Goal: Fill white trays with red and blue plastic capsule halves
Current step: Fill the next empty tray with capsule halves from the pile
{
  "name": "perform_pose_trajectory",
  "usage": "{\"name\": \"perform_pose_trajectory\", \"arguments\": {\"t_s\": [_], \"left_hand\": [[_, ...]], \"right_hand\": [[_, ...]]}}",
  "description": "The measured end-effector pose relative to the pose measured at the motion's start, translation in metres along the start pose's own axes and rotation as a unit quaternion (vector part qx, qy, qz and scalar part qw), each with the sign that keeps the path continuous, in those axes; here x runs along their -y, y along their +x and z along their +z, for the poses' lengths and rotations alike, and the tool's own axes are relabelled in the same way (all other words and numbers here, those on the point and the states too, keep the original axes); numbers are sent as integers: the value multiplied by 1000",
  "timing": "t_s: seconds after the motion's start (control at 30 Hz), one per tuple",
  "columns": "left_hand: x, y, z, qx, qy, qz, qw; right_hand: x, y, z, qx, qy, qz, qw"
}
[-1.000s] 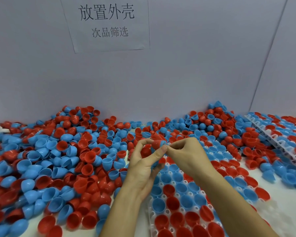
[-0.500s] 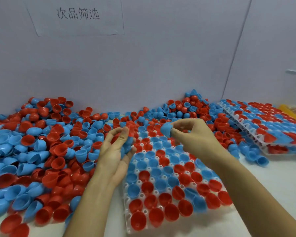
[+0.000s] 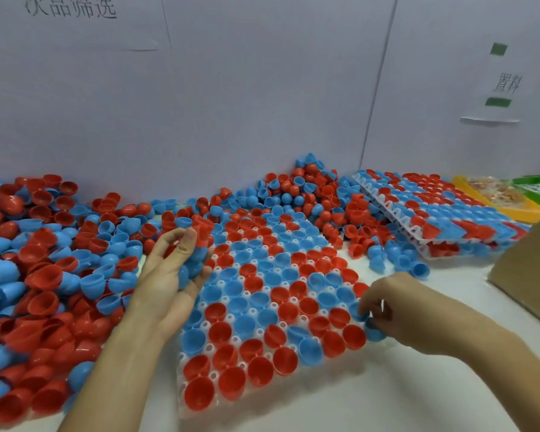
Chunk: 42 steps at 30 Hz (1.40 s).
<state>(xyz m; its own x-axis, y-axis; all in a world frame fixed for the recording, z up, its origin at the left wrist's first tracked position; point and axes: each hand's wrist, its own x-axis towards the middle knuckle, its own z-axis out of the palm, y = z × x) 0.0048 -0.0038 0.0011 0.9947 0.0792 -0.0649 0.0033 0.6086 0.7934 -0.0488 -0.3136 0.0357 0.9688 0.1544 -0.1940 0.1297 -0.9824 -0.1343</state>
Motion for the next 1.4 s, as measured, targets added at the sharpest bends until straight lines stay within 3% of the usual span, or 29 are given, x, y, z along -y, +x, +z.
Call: {"name": "perform_pose_trajectory", "arguments": {"t_s": [0.27, 0.4, 0.57, 0.7, 0.9, 1.03, 1.17, 1.27, 1.4], "left_hand": [[-3, -5, 2, 18, -41, -31, 999], [-4, -8, 6, 29, -43, -42, 998], [-3, -8, 5, 43, -12, -29, 999], [-3, -7, 3, 77, 36, -7, 996], [-2, -4, 2, 86, 87, 1, 992], [-2, -4, 6, 43, 96, 1, 994], [-17, 9, -4, -85, 128, 62, 986], [-43, 17, -15, -149, 197, 164, 955], [-96, 53, -41, -204, 306, 231, 901]], "right_hand": [[5, 1, -6, 11, -21, -7, 1000], [28, 16, -22, -114, 56, -73, 989], [111, 55, -20, -229, 277, -156, 920], [149, 83, -15, -223, 304, -156, 913], [154, 94, -12, -209, 367, -161, 892], [140, 86, -14, -233, 387, -151, 879], [75, 65, -29, -227, 278, -110, 927], [14, 36, -36, -164, 130, -68, 975], [-32, 8, -29, -88, 64, -17, 994]]}}
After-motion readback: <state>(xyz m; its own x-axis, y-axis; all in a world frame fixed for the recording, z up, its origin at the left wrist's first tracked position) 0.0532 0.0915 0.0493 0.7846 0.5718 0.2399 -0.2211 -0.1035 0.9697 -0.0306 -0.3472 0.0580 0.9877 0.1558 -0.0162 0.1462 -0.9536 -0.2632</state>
